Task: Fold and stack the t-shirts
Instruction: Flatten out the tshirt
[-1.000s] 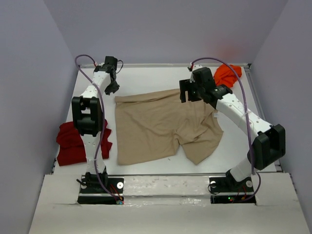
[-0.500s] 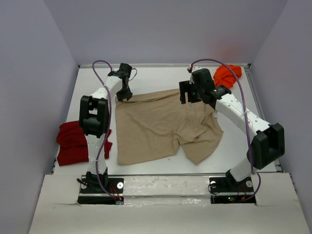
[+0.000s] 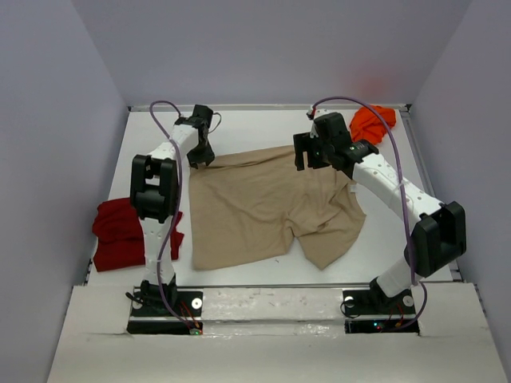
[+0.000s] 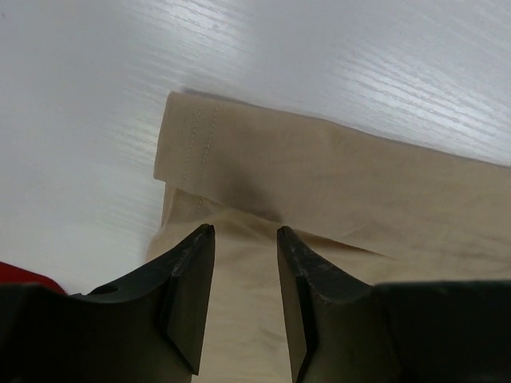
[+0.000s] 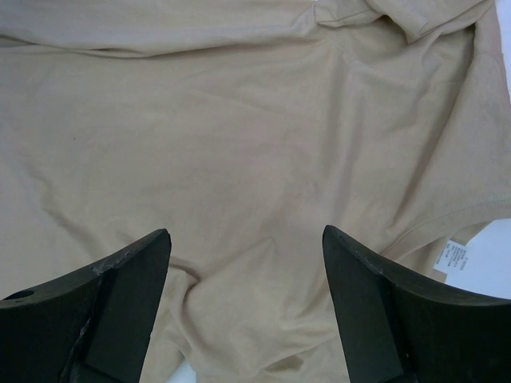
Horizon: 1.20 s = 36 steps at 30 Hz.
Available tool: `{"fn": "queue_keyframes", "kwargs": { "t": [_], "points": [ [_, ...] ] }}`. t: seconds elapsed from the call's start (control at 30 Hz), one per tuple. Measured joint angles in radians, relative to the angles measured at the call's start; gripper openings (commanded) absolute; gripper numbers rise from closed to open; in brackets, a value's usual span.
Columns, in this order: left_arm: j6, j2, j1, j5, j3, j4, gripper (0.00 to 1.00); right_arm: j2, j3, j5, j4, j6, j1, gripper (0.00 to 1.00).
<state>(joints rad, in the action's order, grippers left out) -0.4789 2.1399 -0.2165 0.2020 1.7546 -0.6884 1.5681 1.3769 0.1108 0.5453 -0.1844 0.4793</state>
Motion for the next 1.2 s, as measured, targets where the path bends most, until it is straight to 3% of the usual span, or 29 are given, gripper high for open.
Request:
{"fn": "queue_keyframes", "kwargs": {
  "t": [0.23,0.6,0.67,0.73,0.77,0.87,1.2],
  "points": [
    [0.001,0.084,0.000,-0.015,0.038,-0.010,0.49,0.000,-0.006,-0.005,-0.001,0.000,0.000,0.82],
    [0.003,0.090,0.000,-0.018,0.091,-0.011,0.41,0.000,-0.019,-0.020,-0.007,-0.003,0.000,0.81],
    [0.003,0.090,0.000,-0.014,0.091,-0.011,0.36,0.000,-0.019,-0.025,-0.008,-0.003,0.000,0.81],
    [0.004,0.090,0.000,-0.010,0.091,-0.012,0.25,0.000,-0.019,-0.030,-0.008,-0.003,0.000,0.81],
    [0.005,0.090,0.000,-0.009,0.091,-0.012,0.12,0.000,-0.019,-0.032,-0.008,-0.003,0.000,0.81],
    [0.004,0.090,0.000,-0.011,0.091,-0.011,0.00,0.000,-0.019,-0.033,-0.008,-0.004,0.000,0.81],
    [0.003,0.086,0.000,-0.008,0.091,-0.010,0.00,0.019,-0.019,-0.044,-0.015,-0.007,0.000,0.81]
  ]
}}
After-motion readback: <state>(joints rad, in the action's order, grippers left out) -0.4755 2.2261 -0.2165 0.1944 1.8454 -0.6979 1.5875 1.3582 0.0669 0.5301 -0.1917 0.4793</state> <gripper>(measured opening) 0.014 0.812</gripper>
